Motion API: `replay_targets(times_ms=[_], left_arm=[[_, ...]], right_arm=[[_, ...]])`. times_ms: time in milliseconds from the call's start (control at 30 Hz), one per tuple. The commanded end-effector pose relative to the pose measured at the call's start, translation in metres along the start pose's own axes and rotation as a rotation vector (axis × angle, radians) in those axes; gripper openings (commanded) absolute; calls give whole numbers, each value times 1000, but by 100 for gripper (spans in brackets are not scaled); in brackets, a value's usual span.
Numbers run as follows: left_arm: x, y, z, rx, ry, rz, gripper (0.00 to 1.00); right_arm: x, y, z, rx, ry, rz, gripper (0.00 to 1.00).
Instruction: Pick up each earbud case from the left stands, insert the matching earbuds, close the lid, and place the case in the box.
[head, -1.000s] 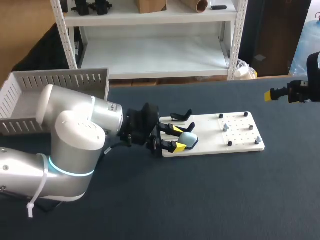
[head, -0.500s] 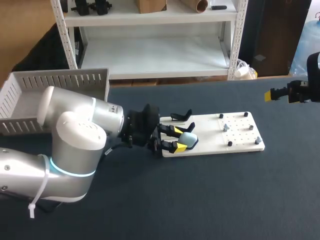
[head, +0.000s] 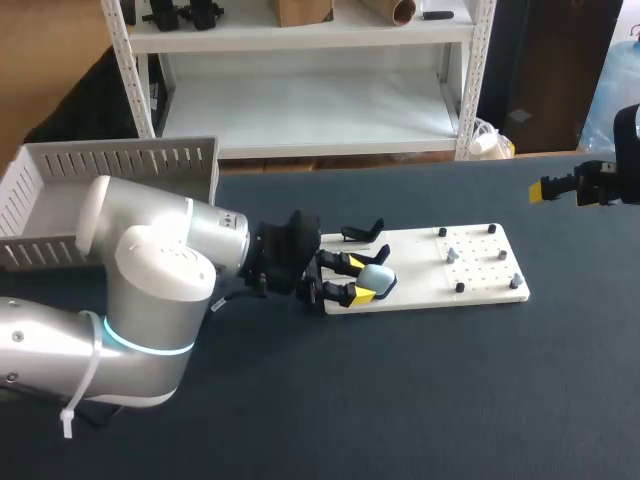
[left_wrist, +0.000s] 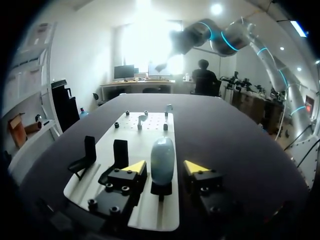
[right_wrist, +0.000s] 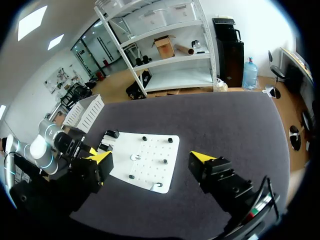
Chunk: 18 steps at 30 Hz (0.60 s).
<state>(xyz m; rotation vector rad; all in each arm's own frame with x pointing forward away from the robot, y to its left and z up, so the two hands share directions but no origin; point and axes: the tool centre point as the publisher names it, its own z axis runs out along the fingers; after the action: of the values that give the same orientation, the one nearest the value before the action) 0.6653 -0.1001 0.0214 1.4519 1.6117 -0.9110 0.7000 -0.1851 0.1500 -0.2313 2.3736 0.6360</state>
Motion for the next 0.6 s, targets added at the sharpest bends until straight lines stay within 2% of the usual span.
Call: replay_targets(times_ms=[33,200,267,333,433,600], left_arm=[[2,0,1,-4,-5,2,45],[2,-1,1,-4,-4,-1,42],[2,-1,0,-3,-6,-1,36],[2,-2,0,-2,-7,-2,25],[2,-3,-2,-1,-10,-2,1],[-1,-6,-7,1,-22,6,0]], right_arm=[[0,0,0,0,0,0,100],[0,0,0,0,0,0,100],[0,0,0,0,0,0,100],[0,0,0,0,0,0,100],[0,0,0,0,0,0,100],[0,0,0,0,0,0,100]])
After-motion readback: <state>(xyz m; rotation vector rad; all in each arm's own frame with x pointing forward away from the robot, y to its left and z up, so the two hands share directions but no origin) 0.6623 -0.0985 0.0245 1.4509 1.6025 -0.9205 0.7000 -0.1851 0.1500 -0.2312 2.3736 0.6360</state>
